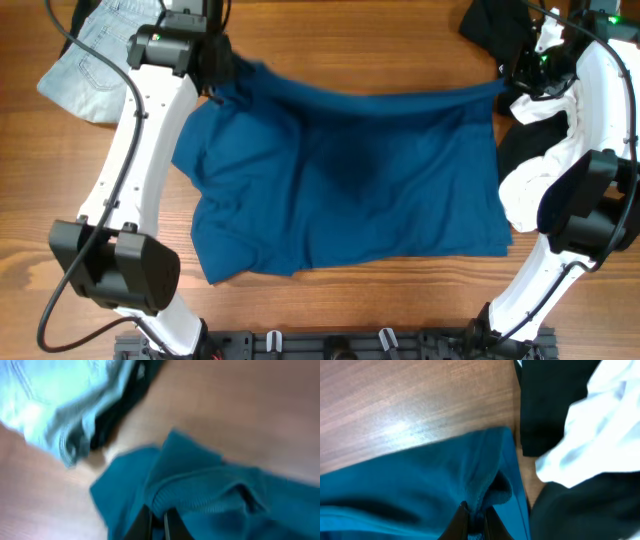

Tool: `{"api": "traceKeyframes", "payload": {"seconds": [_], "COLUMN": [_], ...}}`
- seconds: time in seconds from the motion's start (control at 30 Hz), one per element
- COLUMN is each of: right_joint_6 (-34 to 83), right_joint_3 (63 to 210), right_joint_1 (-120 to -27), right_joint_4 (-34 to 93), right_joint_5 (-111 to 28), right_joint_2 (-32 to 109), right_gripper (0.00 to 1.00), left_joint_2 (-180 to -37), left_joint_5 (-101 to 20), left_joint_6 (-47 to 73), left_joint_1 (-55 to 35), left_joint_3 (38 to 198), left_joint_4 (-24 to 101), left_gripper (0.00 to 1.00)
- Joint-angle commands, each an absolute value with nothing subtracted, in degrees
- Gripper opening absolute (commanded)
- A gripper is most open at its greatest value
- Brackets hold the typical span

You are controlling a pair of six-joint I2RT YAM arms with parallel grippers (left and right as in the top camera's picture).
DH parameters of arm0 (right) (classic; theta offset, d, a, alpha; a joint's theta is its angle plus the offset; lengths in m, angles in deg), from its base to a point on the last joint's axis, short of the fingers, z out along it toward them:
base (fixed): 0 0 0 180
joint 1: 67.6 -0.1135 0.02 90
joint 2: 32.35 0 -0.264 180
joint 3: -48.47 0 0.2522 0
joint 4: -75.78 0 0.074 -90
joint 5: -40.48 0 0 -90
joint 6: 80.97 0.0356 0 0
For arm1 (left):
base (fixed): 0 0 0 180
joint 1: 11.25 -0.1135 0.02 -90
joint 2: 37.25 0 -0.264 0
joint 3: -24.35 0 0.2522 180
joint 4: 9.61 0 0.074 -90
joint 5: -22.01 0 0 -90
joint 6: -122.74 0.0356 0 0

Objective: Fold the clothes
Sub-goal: 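Lay the shirt on the table and pull both grippers outward to spread it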

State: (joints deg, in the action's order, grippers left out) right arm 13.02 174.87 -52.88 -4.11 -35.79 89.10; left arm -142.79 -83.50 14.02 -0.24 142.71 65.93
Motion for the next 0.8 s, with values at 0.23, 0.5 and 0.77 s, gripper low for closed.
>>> {"api": "traceKeyframes", "payload": {"seconds": [0.23, 0.5, 0.77], "right_joint_6": [10.55, 10.26, 9.19], "right_joint_3": [170.0, 168.97, 168.95], "right_joint_1": [-52.7, -52.7, -52.7], "right_joint_4": [-4.89, -4.98, -11.34], "right_joint_5": [-38.58, -38.56, -38.56], "right_joint_2": [88.18, 88.18, 88.18], "right_gripper": [0.04, 0.04, 0.04], "left_joint_2": [-143.88, -143.88, -143.93], "left_joint_5": [-78.47, -77.42, -77.46], "left_joint_6": [14.35, 14.35, 14.39], "left_joint_1": [-1.99, -1.99, -2.01], "left_joint_3": [132.72, 124.9, 121.51], "left_joint_4": [70.15, 67.76, 66.74], "left_gripper": [0.04, 0.11, 0.17]}}
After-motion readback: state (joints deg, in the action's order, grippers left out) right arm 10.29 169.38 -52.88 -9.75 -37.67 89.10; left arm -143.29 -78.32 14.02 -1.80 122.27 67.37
